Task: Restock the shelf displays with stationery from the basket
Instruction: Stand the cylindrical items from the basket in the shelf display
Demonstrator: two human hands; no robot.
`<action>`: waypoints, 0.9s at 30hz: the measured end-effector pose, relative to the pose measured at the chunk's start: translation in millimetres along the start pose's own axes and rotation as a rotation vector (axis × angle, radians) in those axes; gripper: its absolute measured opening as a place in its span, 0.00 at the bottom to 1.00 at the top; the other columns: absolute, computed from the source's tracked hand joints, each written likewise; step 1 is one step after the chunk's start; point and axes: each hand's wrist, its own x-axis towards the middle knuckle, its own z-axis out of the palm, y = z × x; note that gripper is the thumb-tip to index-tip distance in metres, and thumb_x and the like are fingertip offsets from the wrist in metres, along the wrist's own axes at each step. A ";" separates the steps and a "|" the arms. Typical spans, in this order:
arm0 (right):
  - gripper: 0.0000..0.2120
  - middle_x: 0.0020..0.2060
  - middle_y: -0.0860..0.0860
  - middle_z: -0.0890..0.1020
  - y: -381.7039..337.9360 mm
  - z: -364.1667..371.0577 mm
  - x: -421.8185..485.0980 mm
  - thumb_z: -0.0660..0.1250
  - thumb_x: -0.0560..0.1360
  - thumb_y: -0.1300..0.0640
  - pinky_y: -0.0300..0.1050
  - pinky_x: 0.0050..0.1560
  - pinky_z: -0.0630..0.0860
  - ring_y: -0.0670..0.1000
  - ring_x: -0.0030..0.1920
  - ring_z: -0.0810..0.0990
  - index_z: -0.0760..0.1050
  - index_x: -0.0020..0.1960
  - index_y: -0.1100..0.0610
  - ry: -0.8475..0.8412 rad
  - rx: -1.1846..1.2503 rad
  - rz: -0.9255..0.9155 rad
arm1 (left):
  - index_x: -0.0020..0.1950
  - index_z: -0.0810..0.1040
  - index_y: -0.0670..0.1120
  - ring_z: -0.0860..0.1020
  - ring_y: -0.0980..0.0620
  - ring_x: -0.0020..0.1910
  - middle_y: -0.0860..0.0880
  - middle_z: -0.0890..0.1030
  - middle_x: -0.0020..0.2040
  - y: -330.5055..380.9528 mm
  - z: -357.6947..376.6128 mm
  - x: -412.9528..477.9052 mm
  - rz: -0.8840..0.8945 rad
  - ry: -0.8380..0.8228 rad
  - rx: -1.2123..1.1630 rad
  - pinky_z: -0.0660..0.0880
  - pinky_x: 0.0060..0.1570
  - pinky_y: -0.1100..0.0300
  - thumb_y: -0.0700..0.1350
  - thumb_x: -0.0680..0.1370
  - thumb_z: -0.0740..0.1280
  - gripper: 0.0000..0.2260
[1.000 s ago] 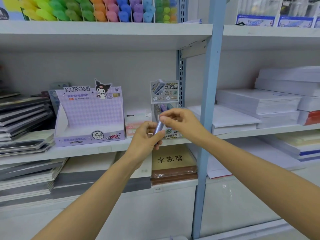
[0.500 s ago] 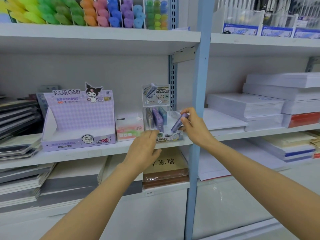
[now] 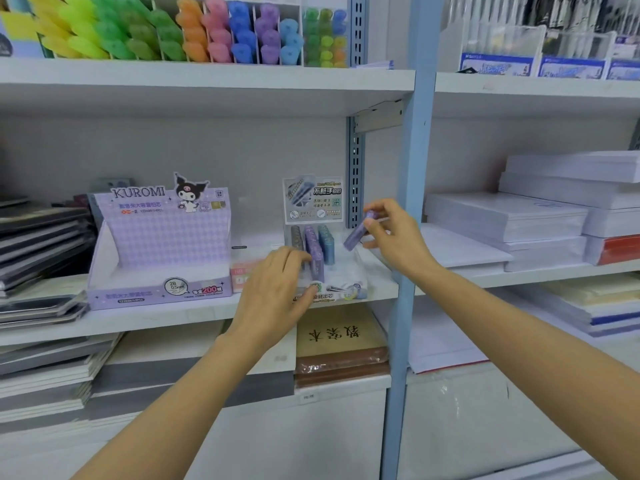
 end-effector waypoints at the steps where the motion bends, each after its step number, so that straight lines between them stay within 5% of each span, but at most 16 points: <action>1: 0.07 0.46 0.52 0.77 -0.4 2.5 8.6 0.61 0.80 0.64 0.47 0.45 0.82 0.51 0.44 0.79 0.73 0.57 0.60 0.033 -0.028 -0.022 | 0.66 0.72 0.43 0.73 0.47 0.63 0.46 0.74 0.64 -2.0 1.3 1.5 0.008 0.021 0.006 0.70 0.60 0.54 0.50 0.76 0.69 0.21; 4: 0.09 0.44 0.51 0.77 4.8 15.4 33.8 0.62 0.78 0.66 0.48 0.48 0.80 0.54 0.44 0.79 0.75 0.57 0.62 0.036 -0.131 -0.045 | 0.76 0.63 0.46 0.60 0.50 0.76 0.48 0.63 0.76 -8.3 7.6 5.0 0.021 -0.024 0.004 0.55 0.73 0.52 0.55 0.78 0.65 0.29; 7: 0.10 0.44 0.50 0.77 19.1 31.8 53.7 0.63 0.78 0.66 0.46 0.51 0.76 0.52 0.45 0.77 0.77 0.57 0.62 0.028 -0.209 -0.016 | 0.78 0.57 0.49 0.54 0.54 0.78 0.51 0.59 0.78 -15.5 18.8 5.1 0.030 -0.090 0.004 0.48 0.76 0.53 0.60 0.80 0.59 0.30; 11: 0.09 0.45 0.52 0.79 44.9 46.4 67.0 0.64 0.77 0.67 0.38 0.48 0.72 0.48 0.43 0.76 0.78 0.56 0.61 0.017 -0.281 0.035 | 0.78 0.59 0.50 0.56 0.55 0.77 0.52 0.62 0.77 -20.7 26.7 3.3 0.036 -0.065 -0.021 0.51 0.76 0.52 0.60 0.79 0.60 0.30; 22: 0.09 0.47 0.54 0.81 56.9 50.5 87.8 0.66 0.76 0.67 0.37 0.49 0.71 0.48 0.44 0.75 0.78 0.55 0.59 -0.234 -0.406 -0.007 | 0.76 0.63 0.47 0.60 0.51 0.76 0.50 0.66 0.74 -18.8 31.9 2.8 0.023 -0.026 -0.043 0.55 0.74 0.49 0.59 0.79 0.58 0.28; 27: 0.09 0.38 0.47 0.77 59.7 57.9 84.2 0.68 0.75 0.66 0.38 0.42 0.72 0.44 0.37 0.74 0.72 0.51 0.54 -0.135 -0.351 0.001 | 0.76 0.63 0.47 0.61 0.51 0.75 0.50 0.66 0.74 -17.1 31.3 3.3 0.007 -0.041 -0.030 0.55 0.74 0.48 0.60 0.79 0.57 0.29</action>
